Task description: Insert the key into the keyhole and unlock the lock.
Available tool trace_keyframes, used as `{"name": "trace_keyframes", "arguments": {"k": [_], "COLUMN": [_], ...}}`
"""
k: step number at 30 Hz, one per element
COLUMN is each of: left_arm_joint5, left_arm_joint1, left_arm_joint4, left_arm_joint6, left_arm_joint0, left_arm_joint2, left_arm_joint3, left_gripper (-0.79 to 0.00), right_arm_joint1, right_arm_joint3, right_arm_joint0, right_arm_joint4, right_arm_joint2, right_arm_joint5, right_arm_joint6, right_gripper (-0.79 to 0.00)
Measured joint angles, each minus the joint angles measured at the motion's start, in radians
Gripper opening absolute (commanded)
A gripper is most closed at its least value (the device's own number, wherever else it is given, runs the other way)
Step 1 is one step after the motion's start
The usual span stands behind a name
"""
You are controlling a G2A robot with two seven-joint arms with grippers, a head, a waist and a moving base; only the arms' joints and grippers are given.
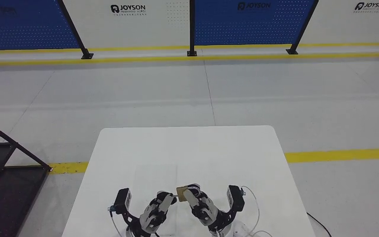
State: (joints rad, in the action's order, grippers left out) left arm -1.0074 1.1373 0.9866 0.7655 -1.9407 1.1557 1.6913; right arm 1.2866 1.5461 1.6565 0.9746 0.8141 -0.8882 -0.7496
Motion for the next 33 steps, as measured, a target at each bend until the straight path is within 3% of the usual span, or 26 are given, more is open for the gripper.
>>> {"name": "trace_keyframes", "arguments": {"k": [7,8,10,14,19,27,31,33], "left_arm_joint5": [0.003,0.004,0.004,0.004,0.000,-0.005,-0.005,-0.005], "left_arm_joint1": [0.003,0.003,0.004,0.004,0.004,0.002,-0.001,-0.002], "left_arm_joint4": [0.002,0.002,0.002,0.001,-0.004,-0.001,-0.004,-0.002], "left_arm_joint6": [-0.005,-0.006,-0.006,-0.007,-0.009,-0.007,-0.013,-0.018], "left_arm_joint0": [0.003,0.004,0.004,0.002,-0.001,-0.009,-0.008,-0.004], "left_arm_joint2": [-0.009,-0.010,-0.010,-0.008,-0.003,0.009,0.007,0.004], "left_arm_joint3": [-0.005,-0.005,-0.005,-0.005,-0.002,0.000,-0.002,-0.005], "left_gripper": [-0.785,-0.646,-0.462,-0.286,-0.289,-0.474,-0.477,-0.533], "right_arm_joint1": [0.002,0.002,0.002,0.001,0.000,-0.006,-0.008,-0.009], "right_arm_joint3": [0.000,-0.001,-0.001,0.001,0.006,0.013,0.019,0.021], "right_arm_joint0": [0.003,0.003,0.004,0.007,0.013,0.025,0.031,0.033], "right_arm_joint4": [0.014,0.015,0.016,0.019,0.023,0.023,0.017,0.015], "right_arm_joint2": [-0.006,-0.006,-0.006,0.000,0.006,0.028,0.037,0.039], "right_arm_joint5": [0.003,0.003,0.003,-0.002,-0.005,-0.016,-0.018,-0.019], "right_arm_joint6": [-0.001,-0.002,-0.003,-0.009,-0.014,-0.026,-0.023,-0.020], "right_gripper": [-0.785,-0.785,-0.785,-0.785,-0.785,-0.785,-0.785,-0.785]}}
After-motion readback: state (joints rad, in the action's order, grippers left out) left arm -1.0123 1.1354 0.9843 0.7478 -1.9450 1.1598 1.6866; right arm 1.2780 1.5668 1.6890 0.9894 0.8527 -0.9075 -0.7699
